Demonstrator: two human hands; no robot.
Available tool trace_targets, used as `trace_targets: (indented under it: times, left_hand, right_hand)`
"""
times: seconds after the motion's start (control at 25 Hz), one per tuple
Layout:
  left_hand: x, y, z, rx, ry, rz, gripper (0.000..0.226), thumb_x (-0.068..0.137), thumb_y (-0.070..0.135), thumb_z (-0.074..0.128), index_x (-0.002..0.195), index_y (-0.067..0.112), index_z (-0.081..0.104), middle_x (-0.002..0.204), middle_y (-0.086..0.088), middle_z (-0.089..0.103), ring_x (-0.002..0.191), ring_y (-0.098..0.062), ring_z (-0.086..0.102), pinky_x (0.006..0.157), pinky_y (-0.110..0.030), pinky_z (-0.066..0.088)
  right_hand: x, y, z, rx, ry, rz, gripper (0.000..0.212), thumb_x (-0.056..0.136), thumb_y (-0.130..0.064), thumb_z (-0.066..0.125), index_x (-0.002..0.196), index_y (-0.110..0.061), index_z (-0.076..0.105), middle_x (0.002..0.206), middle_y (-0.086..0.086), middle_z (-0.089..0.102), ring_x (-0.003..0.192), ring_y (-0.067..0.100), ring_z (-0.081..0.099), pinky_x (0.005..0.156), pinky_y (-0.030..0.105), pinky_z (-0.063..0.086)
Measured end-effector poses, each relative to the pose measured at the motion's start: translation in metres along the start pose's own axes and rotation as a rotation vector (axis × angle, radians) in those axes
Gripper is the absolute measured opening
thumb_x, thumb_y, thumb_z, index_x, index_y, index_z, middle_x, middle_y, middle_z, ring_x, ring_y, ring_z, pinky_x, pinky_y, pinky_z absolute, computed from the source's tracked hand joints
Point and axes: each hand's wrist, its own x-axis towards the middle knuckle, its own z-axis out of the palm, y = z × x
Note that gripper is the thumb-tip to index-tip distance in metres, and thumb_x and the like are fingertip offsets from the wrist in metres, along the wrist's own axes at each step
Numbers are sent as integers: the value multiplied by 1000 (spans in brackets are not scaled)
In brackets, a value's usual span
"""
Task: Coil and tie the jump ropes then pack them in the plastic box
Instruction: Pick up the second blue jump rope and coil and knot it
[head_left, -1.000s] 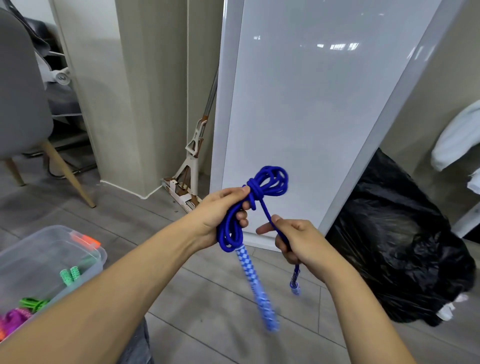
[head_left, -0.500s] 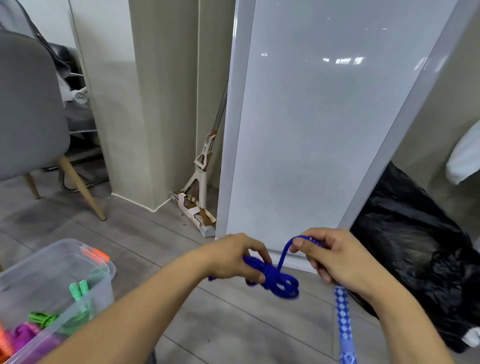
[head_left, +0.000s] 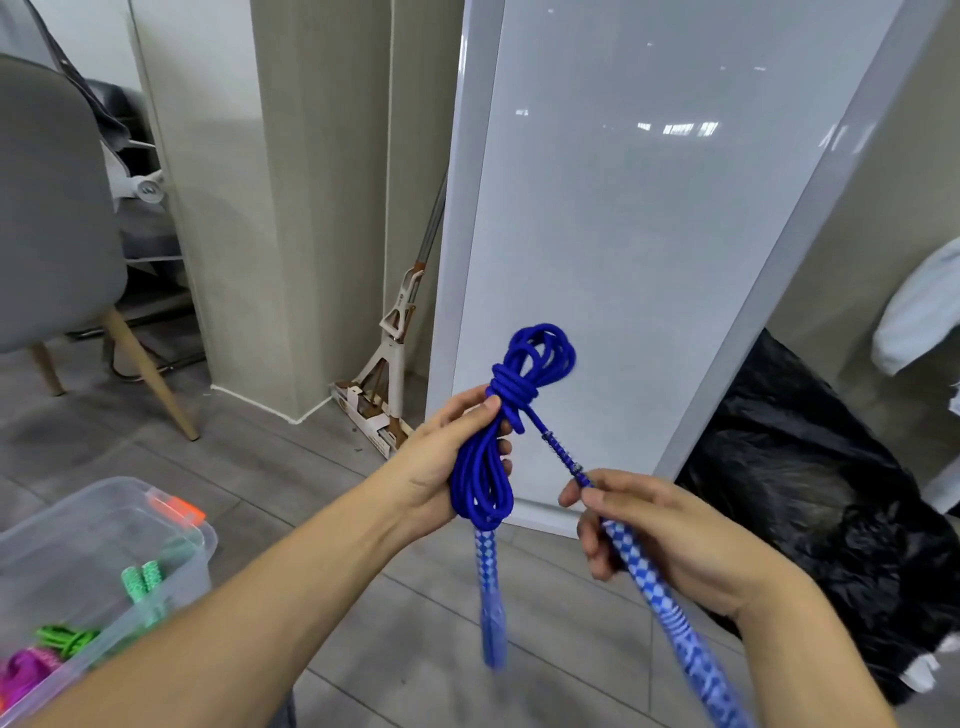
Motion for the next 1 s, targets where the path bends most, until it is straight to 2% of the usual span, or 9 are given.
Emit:
trace_targets:
  times: [0.04,0.12,0.24,0.32,0.44,0.64,0.76,0.88,1.0]
  left_hand:
    - [1,1,-3,40,50,18,36,92,20,67,127,10,60,86,-7,68,71,-18,62,73,-33,52]
    - [-1,2,-3,142,87,30,41,92,22,66,131,14,59,91,-5,72,76,-17,63,74,-30,51]
    - [-6,1,8,204,22,9,39,92,27,65,131,21,60,93,-2,73,81,-17,62,75,-29,51]
    - [-10,-2,15,186,-16,-16,37,93,27,64,130,22,60,92,-3,72,80,-18,60,74,-29,51]
    - [-14,-10,20,189,-39,-59,35,93,25,64,128,22,61,94,-7,69,81,-20,61,77,-34,51]
    - [-15,-26,32,93,-33,-92,38,91,22,66,128,18,61,92,-10,69,76,-21,62,67,-32,55]
    - [-17,-35,39,24,-57,-102,38,90,21,67,127,18,61,92,-12,69,72,-21,64,64,-33,52]
    - [-19,-46,47,-8,24,-36,28,95,19,63,123,19,61,84,-12,70,66,-21,63,65,-33,50]
    - [-16,-46,46,128,121,97,24,97,18,62,121,20,59,81,-9,71,65,-18,64,59,-28,51]
  right_hand:
    - [-4,-4,0,46,-33,-18,22,89,-18,67,101,0,72,77,18,62,57,26,58,57,32,52]
    - [-6,-11,1,166,42,-126,21,88,-14,59,95,-4,76,78,14,59,60,23,56,56,29,50]
    - [6,-22,14,194,289,-391,23,97,-20,54,97,-9,75,67,-1,44,57,14,39,52,24,34]
    - [17,-24,24,290,490,-523,23,102,-25,53,89,-12,67,61,-3,36,49,12,32,46,23,28]
    - [29,-24,34,546,785,-623,33,104,-27,51,73,-17,50,58,0,34,39,13,32,43,23,28]
    - [32,-22,53,586,1021,-736,26,105,-28,48,82,-16,44,54,-6,34,41,12,31,43,24,30]
    - [30,-25,57,549,1115,-792,27,105,-28,48,81,-16,44,52,-7,34,43,13,32,44,26,32]
    - [32,-22,67,540,1151,-785,29,105,-30,47,79,-17,43,55,-3,34,47,17,33,46,27,33]
    - [43,-9,70,524,1107,-679,28,106,-32,44,83,-17,45,60,0,39,48,17,42,50,23,40]
